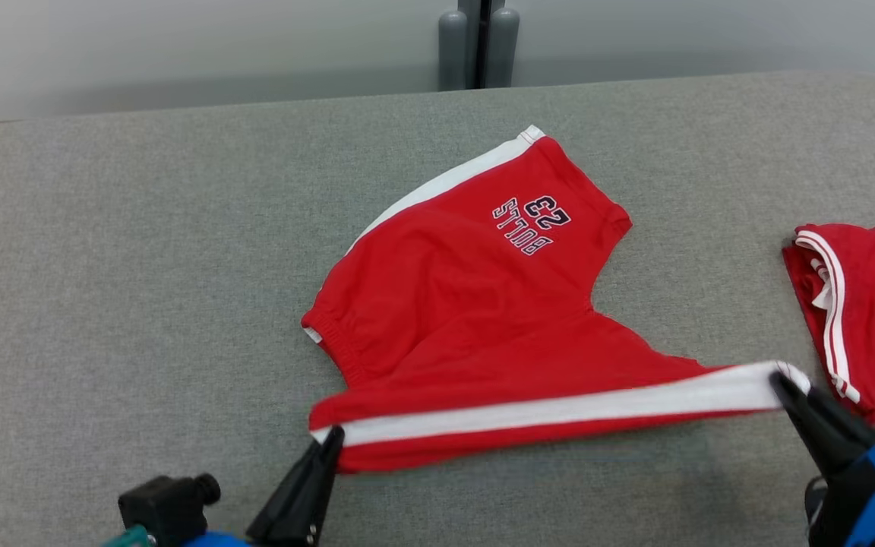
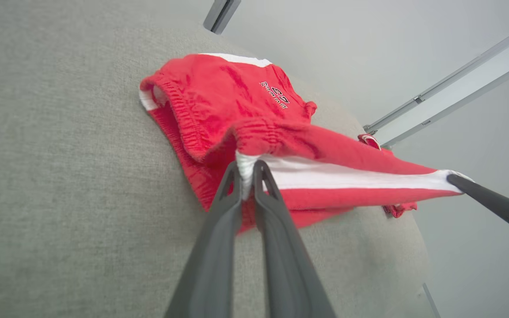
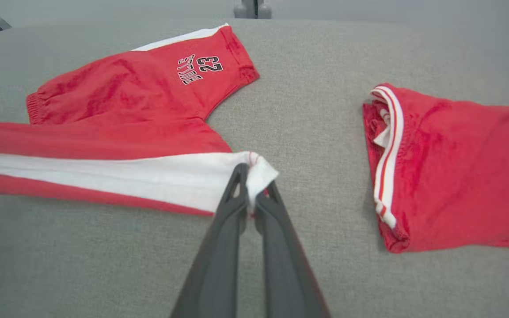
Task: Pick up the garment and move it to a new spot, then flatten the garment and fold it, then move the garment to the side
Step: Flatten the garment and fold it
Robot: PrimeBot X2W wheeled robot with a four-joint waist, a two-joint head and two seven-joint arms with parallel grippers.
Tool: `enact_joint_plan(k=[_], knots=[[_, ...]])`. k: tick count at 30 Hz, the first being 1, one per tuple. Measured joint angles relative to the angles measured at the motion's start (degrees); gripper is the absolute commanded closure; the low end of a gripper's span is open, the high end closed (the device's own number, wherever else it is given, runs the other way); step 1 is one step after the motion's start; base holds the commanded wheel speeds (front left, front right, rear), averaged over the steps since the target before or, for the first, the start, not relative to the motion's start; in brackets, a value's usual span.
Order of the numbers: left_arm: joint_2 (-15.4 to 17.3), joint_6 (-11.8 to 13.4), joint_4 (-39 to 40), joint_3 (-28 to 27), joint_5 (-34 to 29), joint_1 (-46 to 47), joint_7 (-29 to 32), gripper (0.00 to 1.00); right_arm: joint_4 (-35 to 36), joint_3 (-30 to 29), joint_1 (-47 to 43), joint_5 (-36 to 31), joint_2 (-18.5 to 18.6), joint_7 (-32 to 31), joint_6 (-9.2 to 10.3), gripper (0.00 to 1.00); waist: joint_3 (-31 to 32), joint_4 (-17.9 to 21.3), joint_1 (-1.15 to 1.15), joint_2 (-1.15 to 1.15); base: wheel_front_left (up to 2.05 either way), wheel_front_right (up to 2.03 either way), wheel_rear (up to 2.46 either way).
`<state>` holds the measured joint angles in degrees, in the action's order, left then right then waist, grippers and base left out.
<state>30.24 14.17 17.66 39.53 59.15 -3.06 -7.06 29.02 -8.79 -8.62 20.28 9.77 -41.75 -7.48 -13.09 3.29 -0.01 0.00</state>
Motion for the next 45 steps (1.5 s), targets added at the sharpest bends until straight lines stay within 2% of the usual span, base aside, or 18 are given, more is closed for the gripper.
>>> enact_joint_plan(k=[4, 7, 12, 17, 23, 29, 30, 31, 32, 40, 45], knots=[[-1.18, -0.01, -2.67, -2.79, 0.75, 6.04, 0.65, 1.00, -3.93, 3.61, 9.42, -0.04, 3.56, 0.78, -0.01, 1.00, -1.56, -0.43, 0.01, 0.00, 0.00, 0.00, 0.00], [-2.25, 0.18, -7.40, -3.82, 0.34, 11.77, 1.85, 1.00, -9.55, 7.14, 18.52, 0.21, 7.67, 2.20, -0.02, 1.00, -2.90, -1.18, 0.01, 0.00, 0.00, 0.00, 0.00], [-8.37, -0.96, -18.48, -3.83, 0.66, 21.05, 2.38, 1.00, -23.43, 13.04, 34.65, 2.03, 13.13, 5.00, -0.01, 1.00, -5.26, -3.34, 0.02, 0.00, 0.00, 0.00, 0.00], [-14.43, -2.19, -29.14, -3.19, 0.29, 28.19, 1.51, 1.00, -36.67, 20.97, 48.20, 2.32, 17.00, 7.36, -0.01, 1.00, -7.66, -6.54, 0.02, 0.00, 0.00, 0.00, 0.00], [-19.62, -4.76, -37.58, -2.18, 0.36, 32.60, -0.16, 1.00, -48.54, 28.42, 58.96, 1.98, 19.09, 9.92, -0.01, 1.00, -10.04, -10.40, 0.02, 0.00, 0.00, 0.00, 0.00], [-23.07, -7.20, -42.66, -1.68, 0.27, 36.34, -1.72, 0.99, -58.07, 29.60, 64.41, 2.74, 18.80, 12.69, -0.01, 1.00, -12.05, -13.83, 0.02, 0.00, 0.00, 0.00, 0.00], [-23.46, -7.68, -43.37, -1.47, 0.26, 36.81, -1.93, 0.60, -59.39, 29.53, 64.92, 3.00, 18.62, 13.25, -0.01, 0.85, -12.32, -14.35, 0.02, 0.00, 0.00, 0.00, 0.00], [-23.77, -8.27, -44.03, -1.24, 0.26, 37.17, -2.02, 0.13, -60.49, 29.58, 65.16, 3.19, 18.48, 13.80, -0.01, 0.51, -12.53, -14.87, 0.02, 0.00, 0.00, 0.00, 0.00], [-24.10, -8.88, -44.47, -1.02, 0.27, 37.52, -2.15, 0.00, -61.74, 29.70, 65.33, 3.49, 18.25, 14.39, -0.01, 0.00, -12.74, -15.33, 0.02, 0.00, 0.00, 0.00, 0.00], [-24.59, -12.93, -45.95, -0.49, 0.23, 37.51, -5.12, 0.00, -66.61, 33.11, 65.90, 7.39, 17.30, 16.02, -0.01, 0.00, -11.79, -15.96, 0.01, 0.00, 0.00, 0.00, 0.00], [-21.11, -13.19, -44.70, -2.90, -3.04, 34.58, -7.50, 0.00, -66.49, 34.62, 64.54, 10.93, 17.57, 15.68, -0.01, 0.00, -9.41, -14.90, 0.00, 0.00, 0.00, 0.00, 0.00]])
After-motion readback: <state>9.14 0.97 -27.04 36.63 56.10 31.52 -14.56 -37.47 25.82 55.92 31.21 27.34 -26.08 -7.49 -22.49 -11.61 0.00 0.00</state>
